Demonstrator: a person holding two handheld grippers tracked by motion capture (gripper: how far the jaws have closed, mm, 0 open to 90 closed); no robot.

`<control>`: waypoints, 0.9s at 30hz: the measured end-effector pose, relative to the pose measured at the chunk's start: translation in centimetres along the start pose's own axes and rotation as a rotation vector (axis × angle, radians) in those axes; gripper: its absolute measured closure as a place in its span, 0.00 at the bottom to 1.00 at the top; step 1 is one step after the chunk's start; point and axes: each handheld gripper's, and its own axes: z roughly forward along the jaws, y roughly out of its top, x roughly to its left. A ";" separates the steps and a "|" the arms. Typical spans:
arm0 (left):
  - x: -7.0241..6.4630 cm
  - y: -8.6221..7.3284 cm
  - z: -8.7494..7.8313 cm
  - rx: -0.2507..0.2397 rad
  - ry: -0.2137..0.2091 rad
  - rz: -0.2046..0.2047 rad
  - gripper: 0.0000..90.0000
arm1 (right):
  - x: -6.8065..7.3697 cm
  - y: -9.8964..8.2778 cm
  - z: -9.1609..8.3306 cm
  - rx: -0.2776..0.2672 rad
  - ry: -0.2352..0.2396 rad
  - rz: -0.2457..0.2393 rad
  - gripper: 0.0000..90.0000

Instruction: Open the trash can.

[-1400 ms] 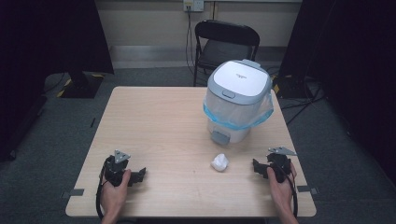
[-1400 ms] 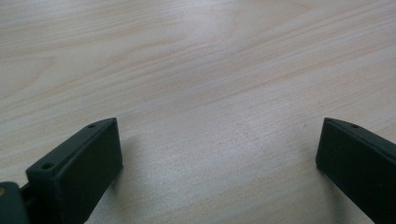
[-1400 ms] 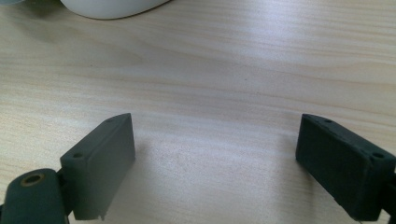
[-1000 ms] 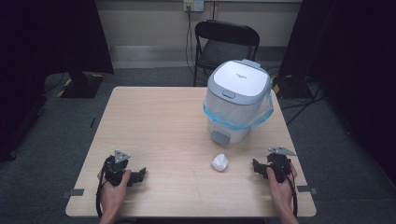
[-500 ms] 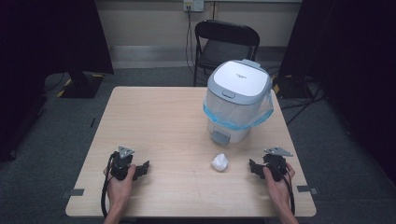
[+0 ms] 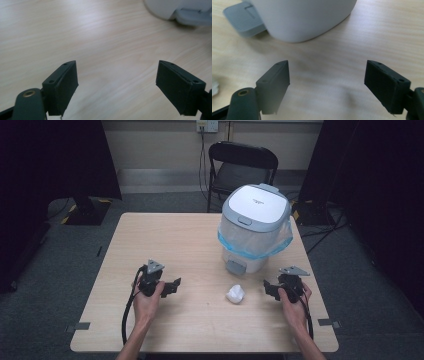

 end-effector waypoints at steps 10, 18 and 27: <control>-0.6 5.5 5.1 0.013 -0.069 0.004 0.20 | -1.0 2.5 1.0 -0.004 -0.022 -0.017 0.23; -1.1 9.2 9.1 -0.004 -0.069 0.091 0.21 | -2.3 4.0 2.3 0.018 -0.059 -0.017 0.23; -1.5 11.4 13.6 -0.011 -0.119 0.096 0.26 | -3.8 6.0 4.2 -0.006 -0.058 0.070 0.25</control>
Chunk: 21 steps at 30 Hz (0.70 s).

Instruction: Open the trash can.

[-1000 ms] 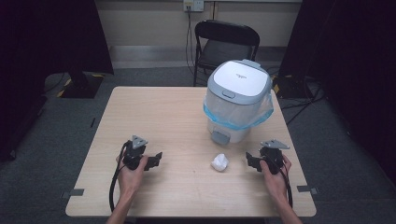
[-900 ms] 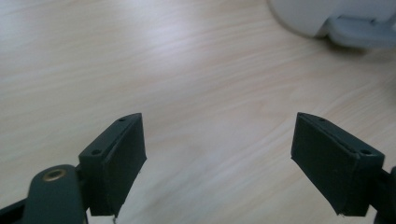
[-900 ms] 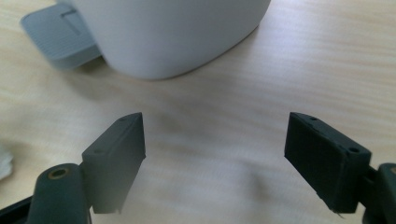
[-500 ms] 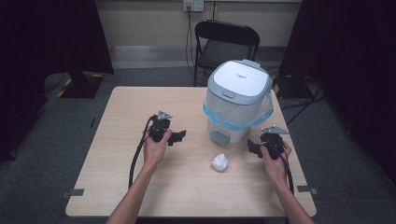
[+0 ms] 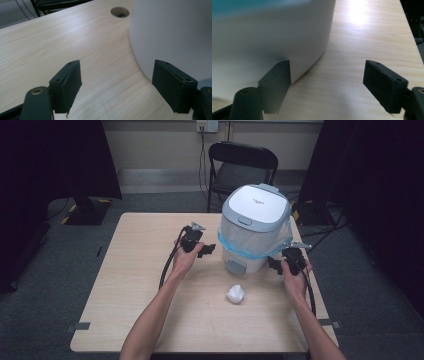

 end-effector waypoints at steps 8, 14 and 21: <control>0.2 1.2 2.9 -0.018 0.011 -0.040 0.28 | -0.4 0.7 1.4 -0.025 -0.105 0.011 0.27; -0.1 2.0 3.7 -0.038 0.008 -0.031 0.35 | -0.4 1.8 1.1 -0.076 -0.137 0.013 0.41; -0.6 1.4 3.2 -0.048 -0.034 0.009 0.49 | 0.0 1.9 0.8 -0.077 -0.073 0.057 0.64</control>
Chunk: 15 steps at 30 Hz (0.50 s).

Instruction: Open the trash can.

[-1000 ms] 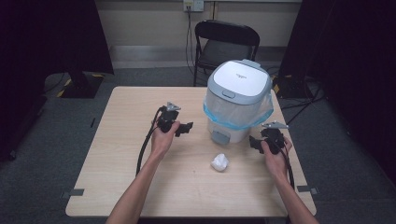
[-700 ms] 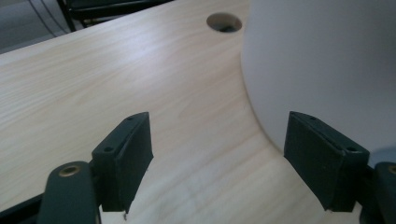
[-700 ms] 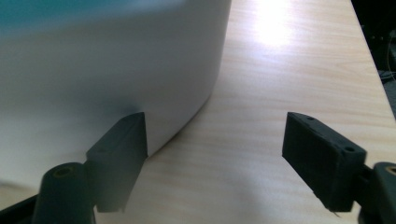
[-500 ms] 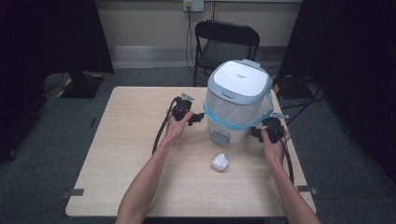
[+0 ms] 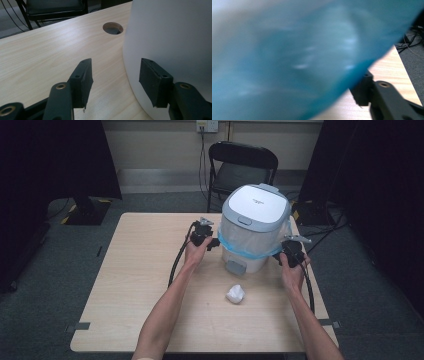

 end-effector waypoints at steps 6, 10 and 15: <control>0.4 -0.1 -0.6 0.017 0.013 0.035 0.47 | 0.7 0.1 -0.1 0.009 0.031 -0.021 0.72; 1.1 -0.5 -1.0 0.002 0.008 0.010 0.50 | 1.3 0.0 -0.1 0.001 0.055 -0.027 0.70; 3.4 -1.1 -2.0 -0.002 0.032 0.011 0.45 | 3.1 -0.1 0.2 -0.007 0.112 -0.069 0.57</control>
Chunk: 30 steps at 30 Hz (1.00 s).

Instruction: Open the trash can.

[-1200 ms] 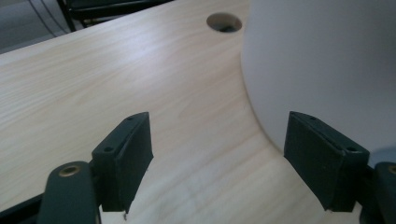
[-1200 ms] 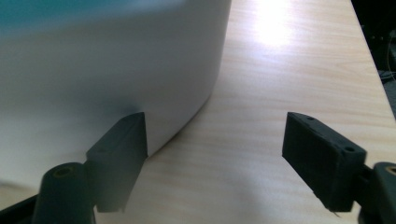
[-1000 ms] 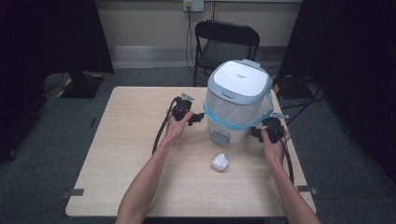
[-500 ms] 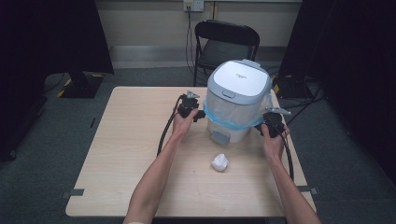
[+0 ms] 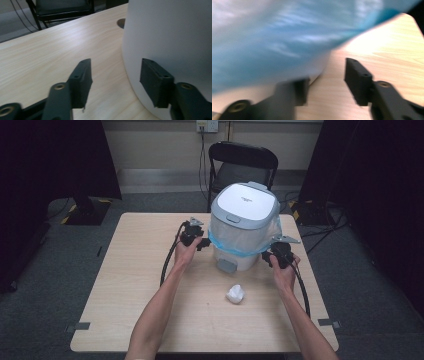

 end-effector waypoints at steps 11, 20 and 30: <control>2.9 1.6 1.5 -0.005 0.064 -0.101 0.31 | -1.4 2.1 2.5 -0.006 -0.098 0.070 0.33; 1.6 1.9 1.8 0.002 -0.042 -0.042 0.56 | -0.7 2.6 3.1 -0.050 -0.111 0.089 0.59; 1.4 0.4 -0.7 -0.012 0.018 -0.013 0.63 | 1.2 2.7 3.5 -0.024 -0.030 0.057 0.75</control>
